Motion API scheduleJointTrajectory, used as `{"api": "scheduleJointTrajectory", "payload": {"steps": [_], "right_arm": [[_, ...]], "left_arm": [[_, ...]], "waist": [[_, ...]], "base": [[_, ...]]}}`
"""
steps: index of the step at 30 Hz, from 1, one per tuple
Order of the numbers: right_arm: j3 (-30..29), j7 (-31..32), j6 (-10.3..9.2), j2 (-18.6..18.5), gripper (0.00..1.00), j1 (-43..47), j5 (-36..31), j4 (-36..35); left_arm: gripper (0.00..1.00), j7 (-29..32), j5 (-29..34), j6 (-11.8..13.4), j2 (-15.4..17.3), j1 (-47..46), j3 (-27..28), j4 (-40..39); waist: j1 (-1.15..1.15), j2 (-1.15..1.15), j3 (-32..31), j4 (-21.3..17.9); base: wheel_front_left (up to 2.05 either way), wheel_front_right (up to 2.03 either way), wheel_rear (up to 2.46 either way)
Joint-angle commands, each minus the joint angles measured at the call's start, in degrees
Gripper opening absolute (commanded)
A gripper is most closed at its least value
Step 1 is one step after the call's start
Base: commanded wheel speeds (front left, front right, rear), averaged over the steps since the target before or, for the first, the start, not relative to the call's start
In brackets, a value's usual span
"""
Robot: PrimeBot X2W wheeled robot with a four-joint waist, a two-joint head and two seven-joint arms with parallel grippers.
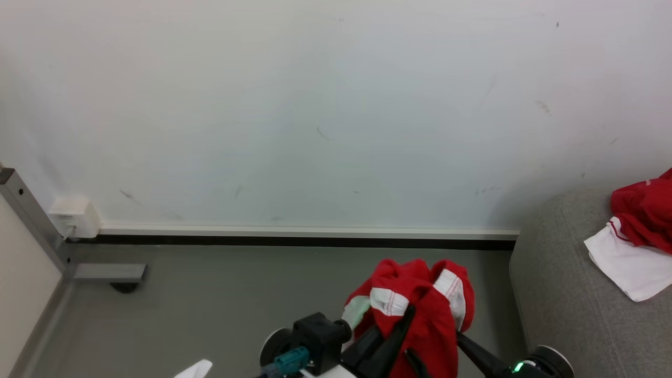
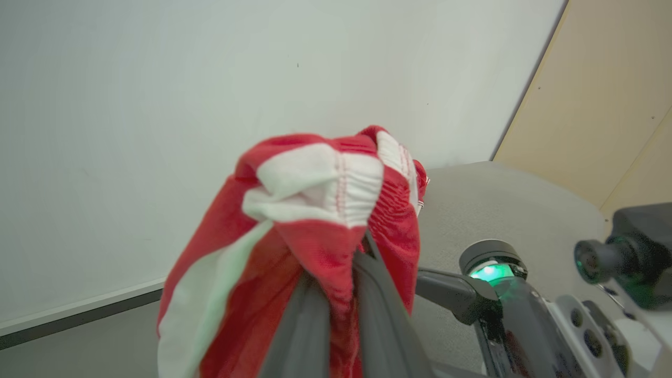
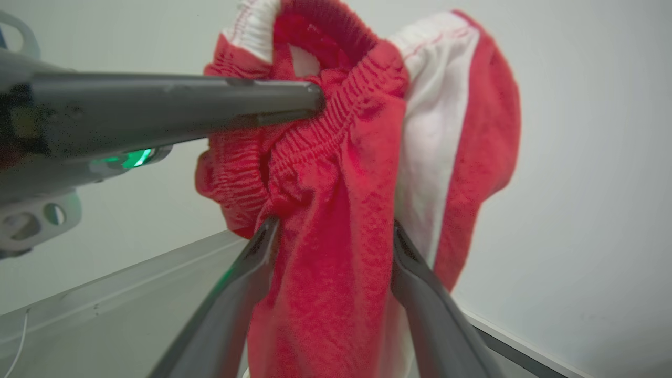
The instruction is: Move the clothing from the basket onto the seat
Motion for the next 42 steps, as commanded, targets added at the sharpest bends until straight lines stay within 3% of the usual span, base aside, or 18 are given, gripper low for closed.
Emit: {"api": "scheduleJointTrajectory", "payload": {"steps": [1, 6, 7, 8, 12, 13, 14, 15, 16, 17, 27, 42], "right_arm": [[0.14, 0.06, -0.15, -0.52, 1.00, -1.13, 0.55, 1.04], [-0.16, 0.06, -0.15, -0.09, 1.00, -1.76, 0.86, 2.85], [-0.26, 0.06, -0.15, 0.03, 0.35, -1.80, 0.85, 3.05], [-0.32, 0.06, -0.14, 0.14, 0.02, -1.74, 0.97, 3.34], [-0.12, 0.06, -0.15, 0.22, 0.00, -1.97, 1.62, 3.10], [-0.32, 0.06, -0.15, 0.14, 0.00, -1.90, 1.72, 3.00], [-0.61, 0.06, -0.14, 0.08, 0.00, -1.72, 1.88, 2.90], [-0.90, 0.06, -0.15, 0.01, 0.00, -1.48, 1.93, 2.76], [-1.19, 0.05, -0.15, -0.10, 0.00, -1.15, 1.87, 2.66], [-1.60, 0.05, -0.15, -0.10, 0.00, -0.76, 1.81, 2.48], [-7.50, 0.05, -0.14, -0.22, 0.00, 1.84, 0.84, -0.29], [-15.73, 0.05, -0.14, -2.00, 0.00, 3.95, -0.02, -3.68]], "left_arm": [[0.00, 0.46, -1.34, -0.77, -0.27, -0.64, -0.66, 0.01], [0.00, 2.16, -3.27, -2.77, -1.07, -0.26, -2.73, -1.10], [0.00, 2.46, -3.54, -2.95, -1.05, -0.29, -3.06, -1.20], [0.00, 2.67, -3.78, -3.03, -1.02, -0.25, -3.19, -1.28], [0.00, 2.99, -4.19, -2.82, -0.69, 0.07, -3.26, -0.78], [0.08, 2.85, -4.21, -2.62, -0.66, 0.17, -3.15, -0.61], [0.29, 2.45, -4.28, -2.22, -0.74, 0.38, -2.83, -0.46], [0.44, 2.32, -4.17, -1.91, -0.72, 0.49, -2.66, -0.19], [0.80, 2.12, -3.99, -1.82, -0.60, 0.59, -2.67, 0.13], [1.00, 1.94, -3.91, -1.68, -0.51, 0.67, -2.60, 0.41], [1.00, -0.72, -2.10, -0.49, 0.42, 1.20, -2.20, 4.60], [1.00, -4.65, -1.71, -0.31, -1.04, -0.20, -3.27, 11.02]], "waist": [[0.00, 0.00, -0.08, 0.01], [0.00, 0.00, -0.30, 0.21], [0.00, 0.00, -0.33, 0.25], [0.00, 0.00, -0.37, 0.29], [0.00, 0.00, -0.37, 0.26], [0.00, 0.00, -0.39, 0.22], [0.00, 0.00, -0.39, 0.17], [0.00, 0.00, -0.39, 0.10], [0.00, 0.00, -0.39, 0.02], [0.00, 0.00, -0.39, -0.07], [0.00, 0.00, 0.43, -3.35], [0.00, 0.00, 1.93, -16.23]], "base": [[0.00, 0.00, 0.00], [0.00, 0.00, 0.00], [0.00, 0.00, 0.00], [0.00, 0.00, 0.00], [0.00, 0.00, 0.00], [0.00, 0.00, 0.00], [0.00, 0.00, 0.00], [0.00, 0.00, 0.00], [0.00, 0.00, 0.00], [0.00, 0.00, 0.00], [0.00, 0.00, 0.00], [0.00, 0.00, 0.00]]}}
